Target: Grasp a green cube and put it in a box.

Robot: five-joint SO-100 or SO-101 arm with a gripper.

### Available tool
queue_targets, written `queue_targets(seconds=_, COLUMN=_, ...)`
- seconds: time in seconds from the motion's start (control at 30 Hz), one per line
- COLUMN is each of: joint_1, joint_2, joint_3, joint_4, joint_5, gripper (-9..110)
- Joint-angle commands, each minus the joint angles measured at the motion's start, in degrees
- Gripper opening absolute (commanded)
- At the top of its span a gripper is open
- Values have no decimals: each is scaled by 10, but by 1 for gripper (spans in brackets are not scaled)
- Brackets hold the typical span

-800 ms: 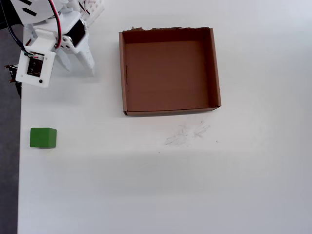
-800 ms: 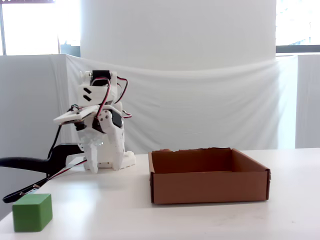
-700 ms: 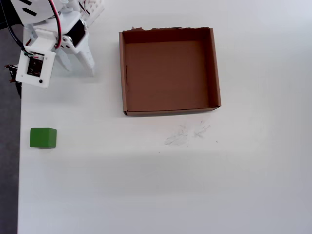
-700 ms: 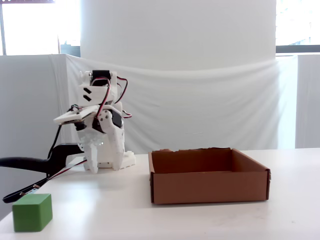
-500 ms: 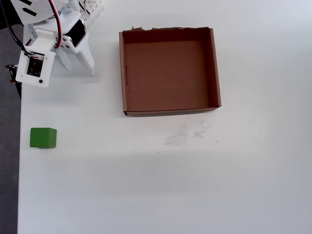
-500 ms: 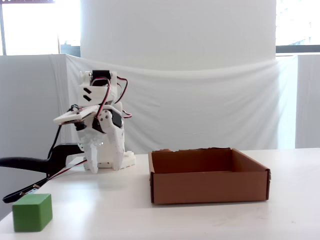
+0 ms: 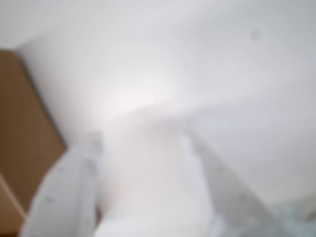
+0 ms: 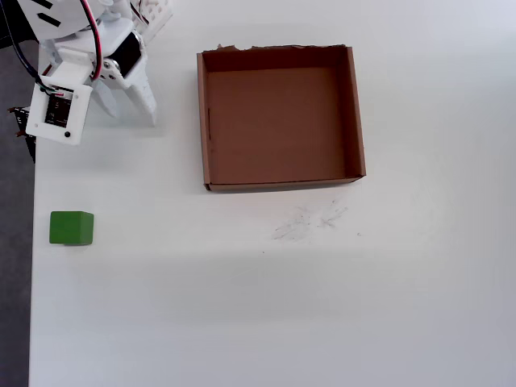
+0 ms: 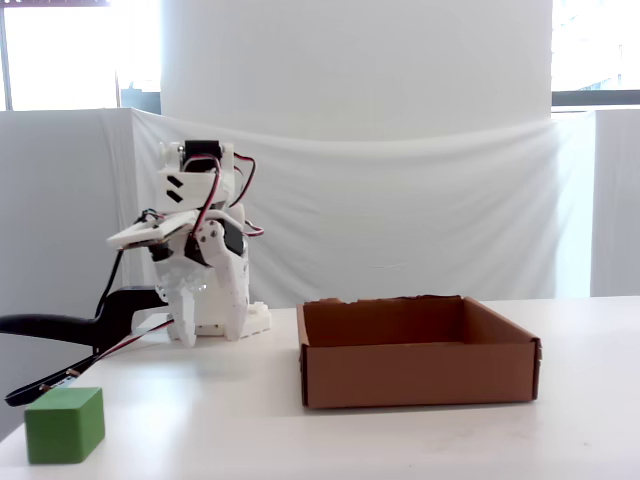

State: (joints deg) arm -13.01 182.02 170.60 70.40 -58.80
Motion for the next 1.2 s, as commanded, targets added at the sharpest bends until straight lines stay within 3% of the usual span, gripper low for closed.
queue_targets(seconds=0.0, joint_1=-4, joint_2=3, joint_3=-4, joint_4=3, joint_5=2, gripper=21)
queue_targets(seconds=0.3, joint_1=19, joint_2=3, joint_3=-4, joint_4=3, joint_5=2, gripper=22)
queue_targets(seconds=0.4, joint_1=26, joint_2=3, joint_3=-3, joint_4=3, joint_5=2, gripper=17)
queue_targets(seconds=0.57, joint_1=39, joint_2=-18, joint_3=-12, joint_4=-5, joint_5=-20, gripper=23)
queue_targets(seconds=0.83, joint_1=76, joint_2=-216, joint_3=-171, joint_4=-78, joint_5=-119, gripper=25)
queue_targets(seconds=1.17, joint_1=145, joint_2=-486, joint_3=-400, joint_4=-89, joint_5=-265, gripper=33)
